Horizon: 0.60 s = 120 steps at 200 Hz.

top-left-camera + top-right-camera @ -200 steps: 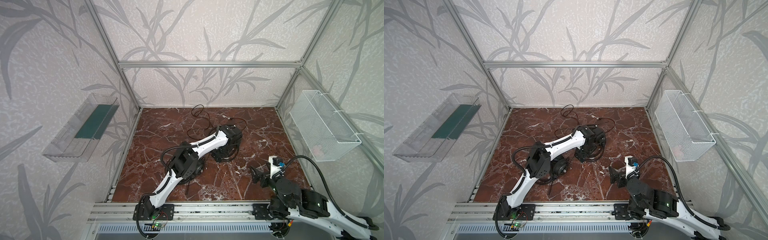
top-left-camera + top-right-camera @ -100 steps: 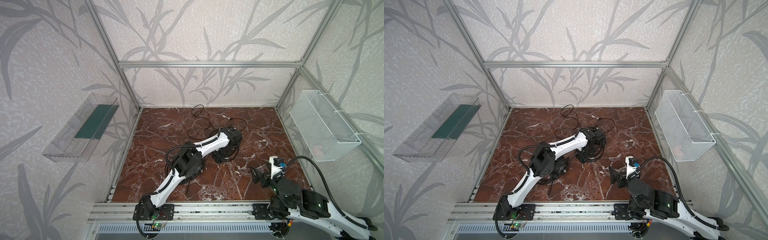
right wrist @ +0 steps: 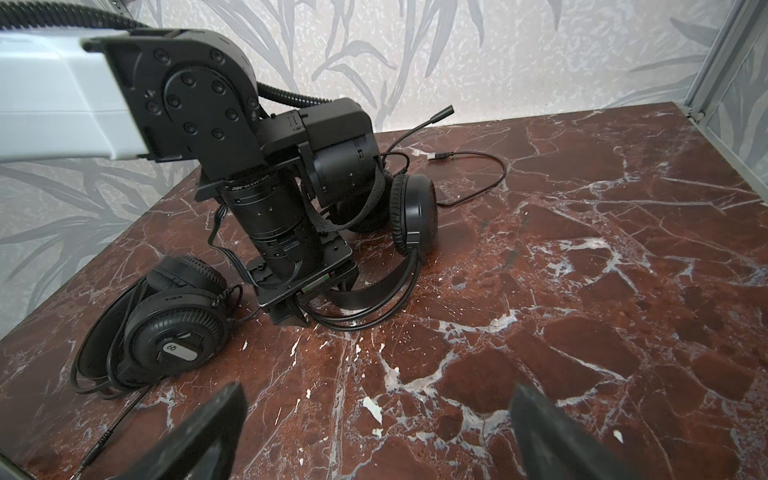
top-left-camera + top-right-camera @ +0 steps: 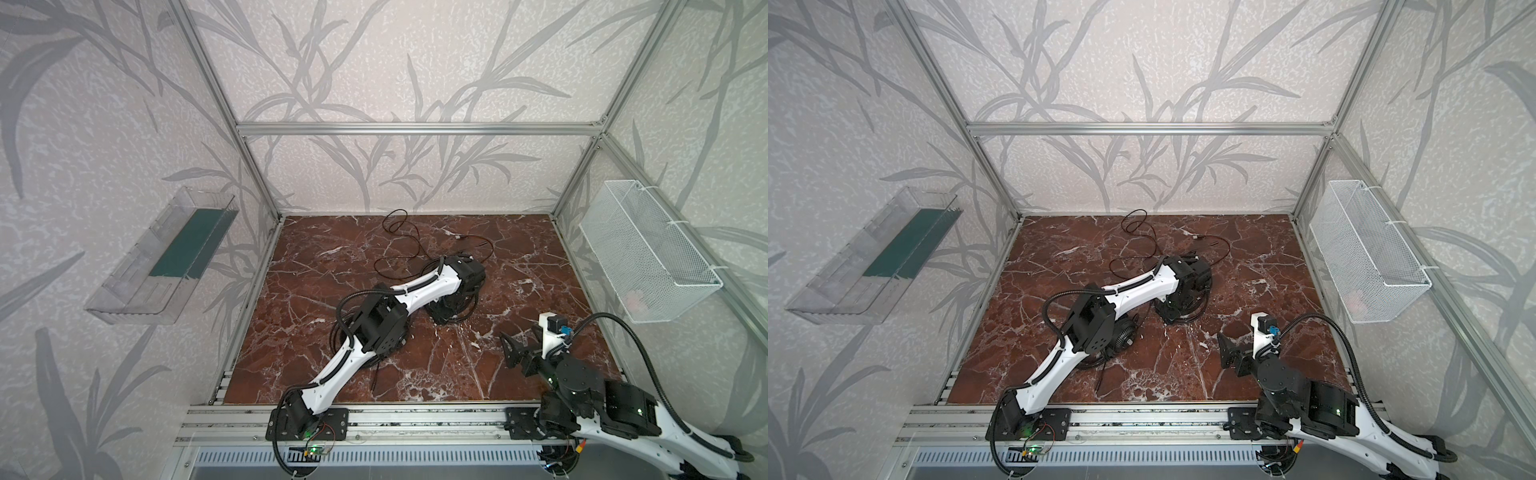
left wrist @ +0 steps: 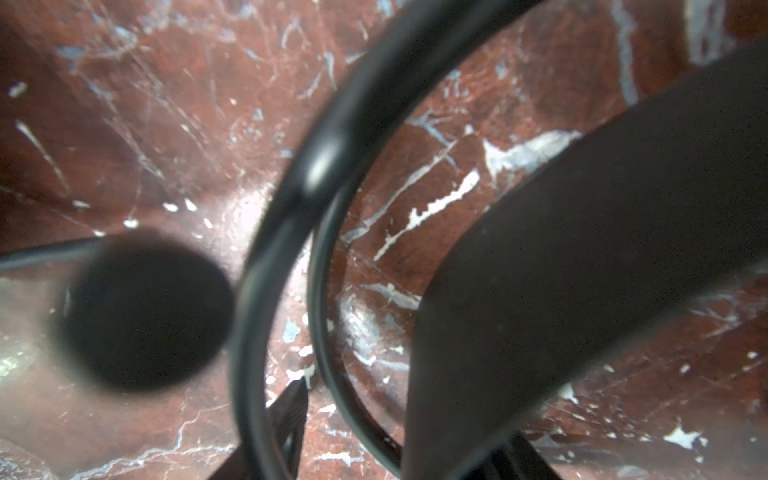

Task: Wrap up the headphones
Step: 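Grasp the headband of the second headphones with the left gripper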

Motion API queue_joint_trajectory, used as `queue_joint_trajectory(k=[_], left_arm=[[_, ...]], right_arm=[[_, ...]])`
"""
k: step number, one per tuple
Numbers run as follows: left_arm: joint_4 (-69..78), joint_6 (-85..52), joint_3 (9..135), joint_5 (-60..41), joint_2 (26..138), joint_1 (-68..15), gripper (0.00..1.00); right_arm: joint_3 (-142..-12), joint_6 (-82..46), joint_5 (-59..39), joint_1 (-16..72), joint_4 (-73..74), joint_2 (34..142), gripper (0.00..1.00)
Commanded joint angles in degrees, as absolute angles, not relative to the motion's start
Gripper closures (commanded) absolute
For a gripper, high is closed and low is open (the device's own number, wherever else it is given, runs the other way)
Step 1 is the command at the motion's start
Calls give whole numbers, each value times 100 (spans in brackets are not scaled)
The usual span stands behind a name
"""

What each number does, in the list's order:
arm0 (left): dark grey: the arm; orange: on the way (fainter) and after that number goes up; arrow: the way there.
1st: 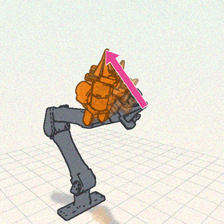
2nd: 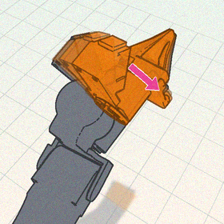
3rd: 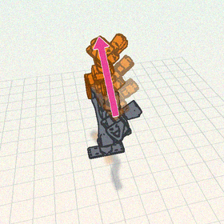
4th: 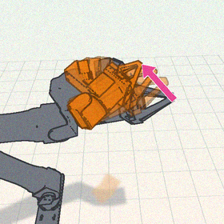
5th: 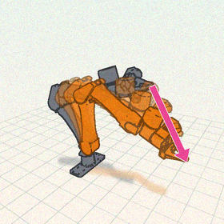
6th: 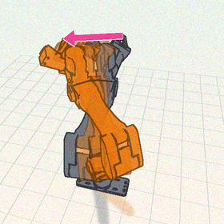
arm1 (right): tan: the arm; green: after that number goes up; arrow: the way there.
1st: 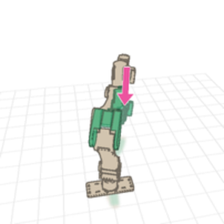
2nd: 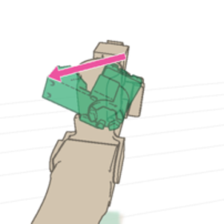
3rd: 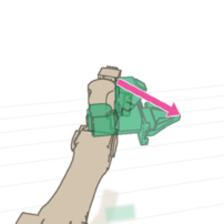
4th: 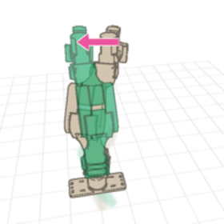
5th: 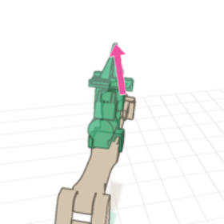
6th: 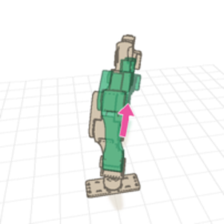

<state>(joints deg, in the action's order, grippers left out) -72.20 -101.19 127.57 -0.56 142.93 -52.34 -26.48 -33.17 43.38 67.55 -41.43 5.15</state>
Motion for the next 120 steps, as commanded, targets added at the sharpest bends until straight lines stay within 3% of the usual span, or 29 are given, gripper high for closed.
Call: queue_joint_trajectory(k=[1, 120], left_arm=[[-7517, -10308, 12850, -65, 14476, -5236, 47], [-7406, -9821, 12850, 21, 14488, -5238, 79]], right_arm=[[-2602, -3296, 4350, 6752, -4052, 448, 1], [-2610, -3305, 4357, 6755, -4077, 453, 1]])
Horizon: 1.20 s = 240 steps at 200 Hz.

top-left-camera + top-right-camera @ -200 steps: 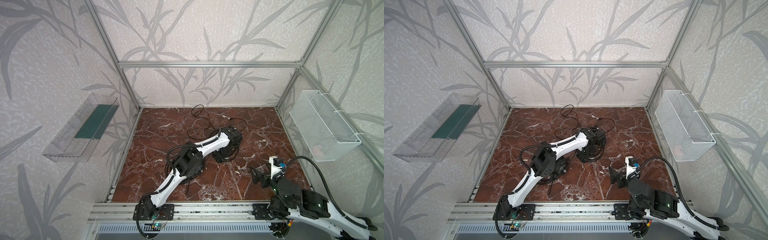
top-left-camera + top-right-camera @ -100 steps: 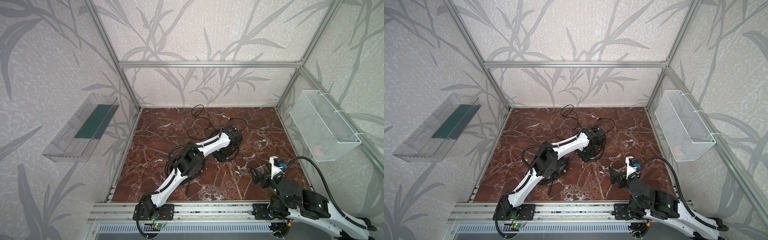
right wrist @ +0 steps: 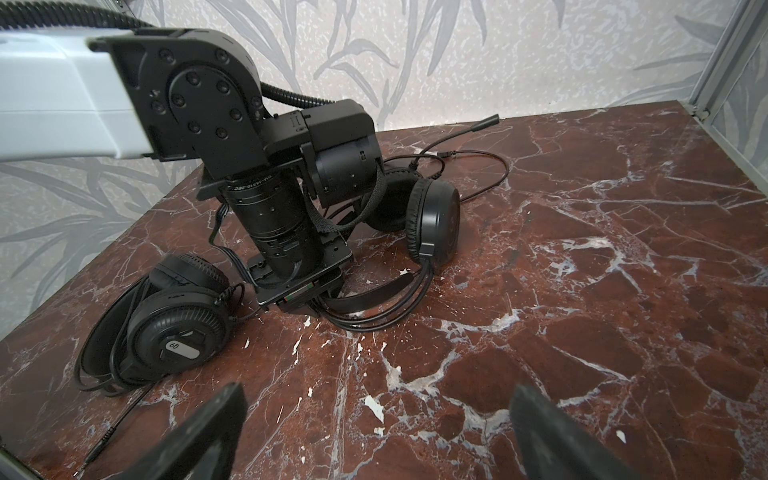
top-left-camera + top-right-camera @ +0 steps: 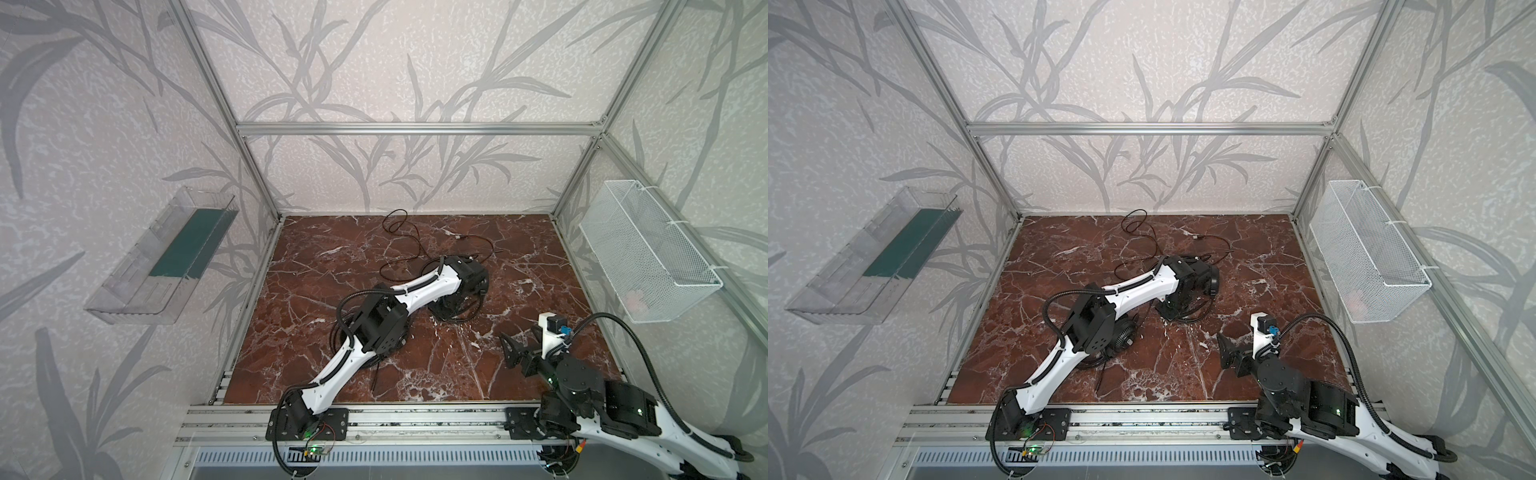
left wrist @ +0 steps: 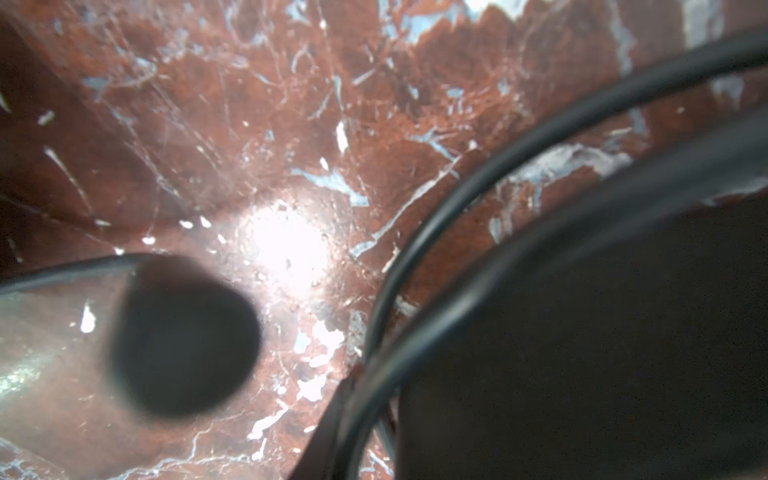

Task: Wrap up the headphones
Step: 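Grasp the headband of the second headphones with the left gripper, then lift the black headphones with the left gripper while the right gripper moves inward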

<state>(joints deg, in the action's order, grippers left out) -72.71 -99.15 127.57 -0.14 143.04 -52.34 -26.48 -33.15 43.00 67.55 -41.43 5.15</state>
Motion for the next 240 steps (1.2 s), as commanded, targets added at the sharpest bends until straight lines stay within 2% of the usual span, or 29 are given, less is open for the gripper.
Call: queue_joint_trajectory(k=[1, 47, 90, 136, 197, 240], left_arm=[[-7403, -9815, 12850, 24, 14486, -5238, 79], [-7400, -9551, 12928, 29, 14500, -5238, 86], [-7236, -9138, 13047, 11, 14408, -5238, 100], [-7055, -8469, 13079, -136, 14038, -5183, 100], [-7309, -6108, 13395, 1040, 12977, -5028, 100], [-7801, -4746, 13660, 592, 12417, -4336, 100]], right_arm=[[-2610, -3300, 4358, 6752, -4077, 455, 1], [-2628, -3305, 4377, 6754, -4097, 448, 1], [-2678, -3305, 4384, 6752, -4137, 441, 1], [-2824, -3257, 4305, 6757, -4198, 331, 1], [-3219, -2982, 4405, 6750, -4235, 243, 1], [-3576, -2733, 4634, 6755, -4365, 294, 1]])
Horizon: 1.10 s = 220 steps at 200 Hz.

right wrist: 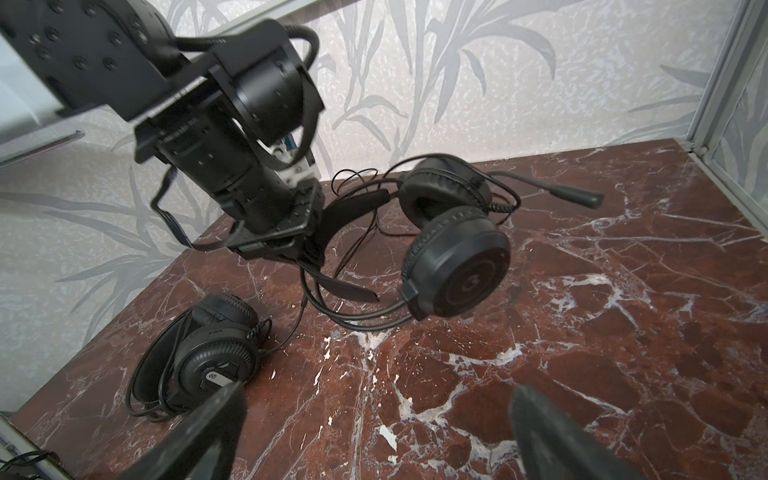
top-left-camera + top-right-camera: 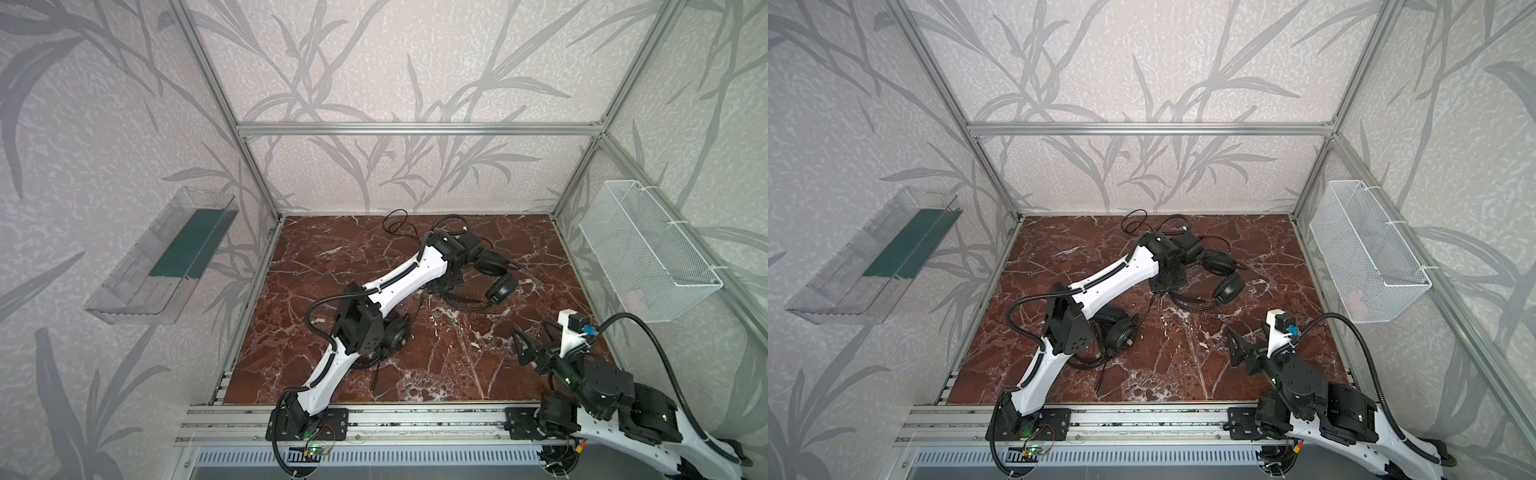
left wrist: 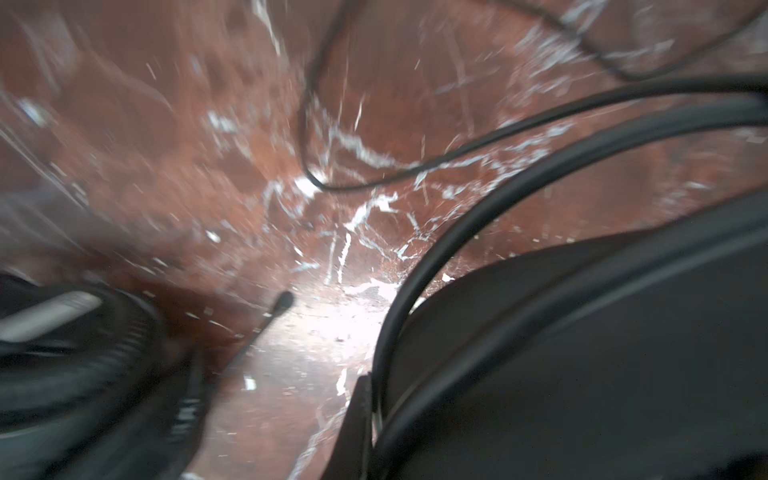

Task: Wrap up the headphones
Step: 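Lift the black headphones with the left gripper while the right gripper moves inward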

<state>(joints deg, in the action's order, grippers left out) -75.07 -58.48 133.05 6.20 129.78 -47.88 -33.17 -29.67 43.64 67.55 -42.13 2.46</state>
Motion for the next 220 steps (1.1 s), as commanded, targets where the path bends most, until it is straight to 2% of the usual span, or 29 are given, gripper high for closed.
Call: queue_joint_trajectory(k=[1, 22, 42, 68, 101, 126, 160, 186, 220], left_arm=[[-7820, -4698, 13672, 577, 12405, -4321, 100], [-8401, -3811, 14197, 677, 12250, -4152, 100], [-8106, -3377, 13242, 1182, 11352, -4070, 100], [-8445, -2751, 12791, 1942, 10612, -4077, 100], [-8843, -2533, 12193, 2596, 9729, -4078, 100], [-8216, -2263, 10975, 3031, 8598, -4087, 100], [-6819, -1516, 9473, 2612, 6857, -4063, 100], [-6849, -1181, 9269, 2501, 6409, -4053, 100], [-6633, -570, 9000, 2182, 5805, -4053, 100]], right_arm=[[-3585, -2725, 4642, 6757, -4366, 292, 1], [-3806, -2530, 4747, 6750, -4313, 281, 1], [-3996, -2159, 4757, 6750, -4076, 352, 1], [-4271, -1656, 4658, 6751, -3714, 580, 1], [-4363, -969, 3811, 6755, -2853, 993, 1], [-4568, -514, 3069, 6750, -2244, 1530, 1], [-5065, 184, 2118, 6750, -1864, 2469, 1], [-5096, 653, 2764, 6742, -1101, 2962, 1], [-5018, 1469, 2374, 6685, -161, 3680, 1]])
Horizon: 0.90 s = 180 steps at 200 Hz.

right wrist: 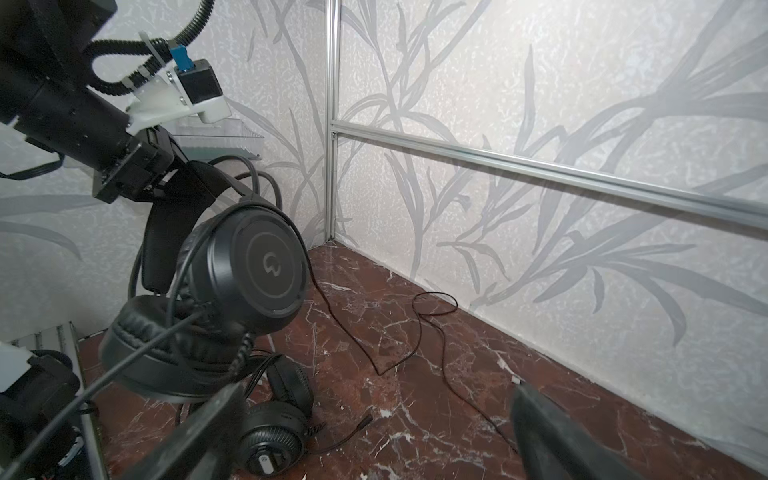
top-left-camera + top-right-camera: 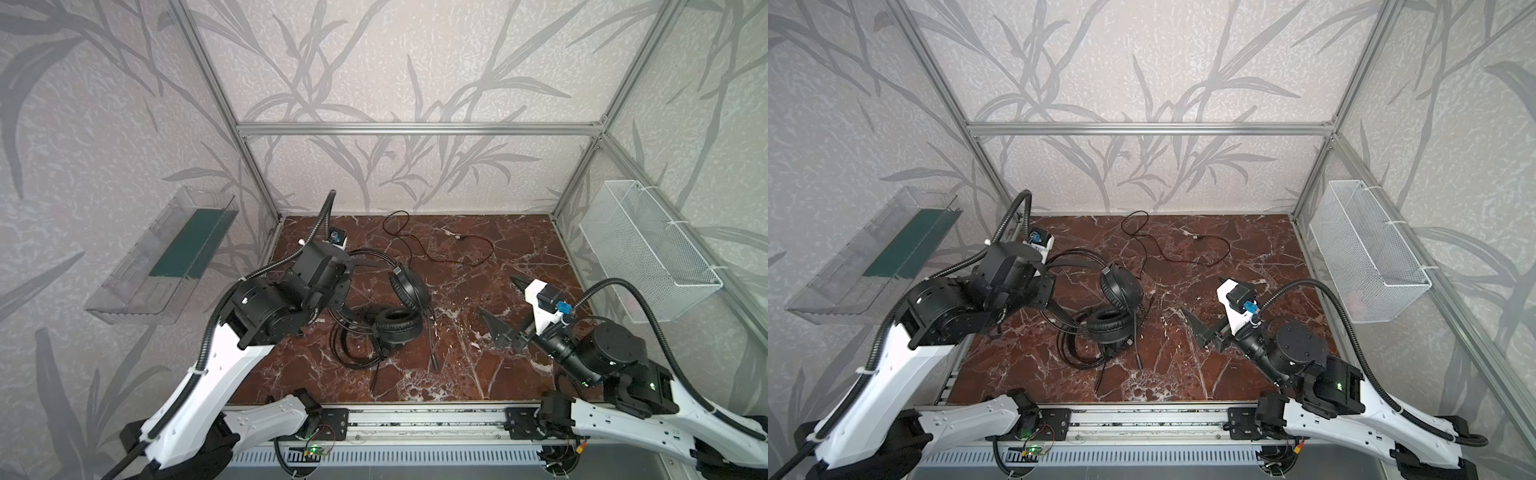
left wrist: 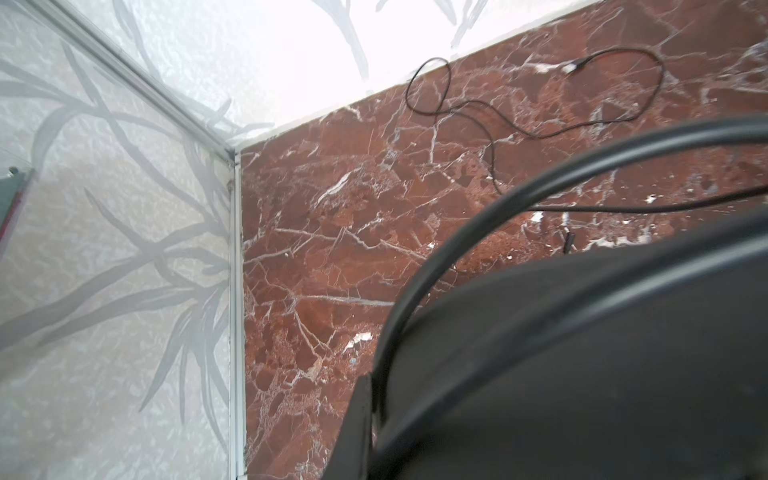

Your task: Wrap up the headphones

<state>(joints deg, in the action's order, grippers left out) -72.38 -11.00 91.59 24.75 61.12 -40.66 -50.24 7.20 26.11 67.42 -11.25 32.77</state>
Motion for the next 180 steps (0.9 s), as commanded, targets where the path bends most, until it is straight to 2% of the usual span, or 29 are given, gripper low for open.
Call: queue_joint_trajectory(k=[1, 37, 66, 144, 180], left_arm=[[-6630, -558, 8995, 2176, 5785, -4057, 100], [-6683, -189, 9006, 1737, 5361, -4053, 100], [-6886, -123, 9061, 1383, 5177, -4052, 100], [-6978, -107, 9143, 709, 4904, -4052, 100], [-7040, -179, 9244, 542, 4927, -4052, 100]], right_arm=[[-5014, 1477, 2365, 6683, -151, 3703, 1], [-4835, 1426, 1743, 6086, 466, 4413, 1], [-4720, 911, 447, 5283, 514, 4778, 1], [-4390, 843, -1347, 5225, 1418, 5986, 1], [-4417, 745, -1530, 5226, 1566, 6490, 1]])
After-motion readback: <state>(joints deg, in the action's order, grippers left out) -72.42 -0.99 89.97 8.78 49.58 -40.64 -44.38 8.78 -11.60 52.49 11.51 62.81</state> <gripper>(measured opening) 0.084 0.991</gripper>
